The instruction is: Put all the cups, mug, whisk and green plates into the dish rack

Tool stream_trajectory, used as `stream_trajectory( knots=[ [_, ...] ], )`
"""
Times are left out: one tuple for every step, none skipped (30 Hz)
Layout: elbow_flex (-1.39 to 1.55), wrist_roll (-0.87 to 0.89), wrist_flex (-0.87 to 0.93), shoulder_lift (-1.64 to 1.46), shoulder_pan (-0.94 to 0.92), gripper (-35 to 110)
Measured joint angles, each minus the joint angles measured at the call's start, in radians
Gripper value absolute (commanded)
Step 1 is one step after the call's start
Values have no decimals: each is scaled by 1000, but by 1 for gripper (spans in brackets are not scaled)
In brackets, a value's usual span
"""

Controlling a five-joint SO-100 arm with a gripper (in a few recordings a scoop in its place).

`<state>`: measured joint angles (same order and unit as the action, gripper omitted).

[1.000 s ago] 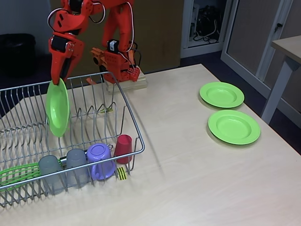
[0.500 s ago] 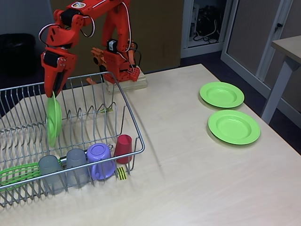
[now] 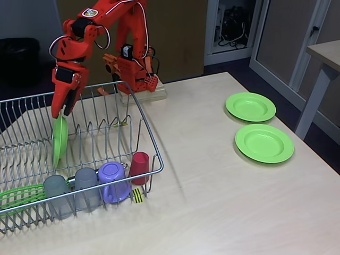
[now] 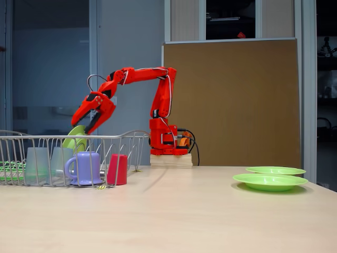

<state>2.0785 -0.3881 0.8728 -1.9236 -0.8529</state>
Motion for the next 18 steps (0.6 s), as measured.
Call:
stream_trajectory(
  knots=[
    [0, -2, 15, -17, 3, 22],
    [0, -3, 31, -34, 5, 22],
    [0, -3, 46, -49, 6, 21],
    [-3, -3, 63, -60, 14, 21],
    [-11, -5, 78, -77, 18, 20],
    [-11, -14, 91, -101, 31, 19],
    [-12, -18, 103, -130, 44, 18],
    [-11, -20, 124, -161, 64, 18],
    [-5, -21, 147, -195, 104, 17],
    [3, -21, 166, -233, 147, 17],
    [17, -17, 187, -270, 202, 17],
    [38, 0, 202, -301, 267, 15],
    [69, 23, 202, -328, 341, 16],
    [101, 57, 199, -350, 422, 18],
    [140, 94, 193, -362, 506, 18],
    [170, 143, 187, -367, 586, 20],
    [192, 173, 181, -368, 672, 18],
    [210, 198, 175, -370, 746, 18]
  ],
)
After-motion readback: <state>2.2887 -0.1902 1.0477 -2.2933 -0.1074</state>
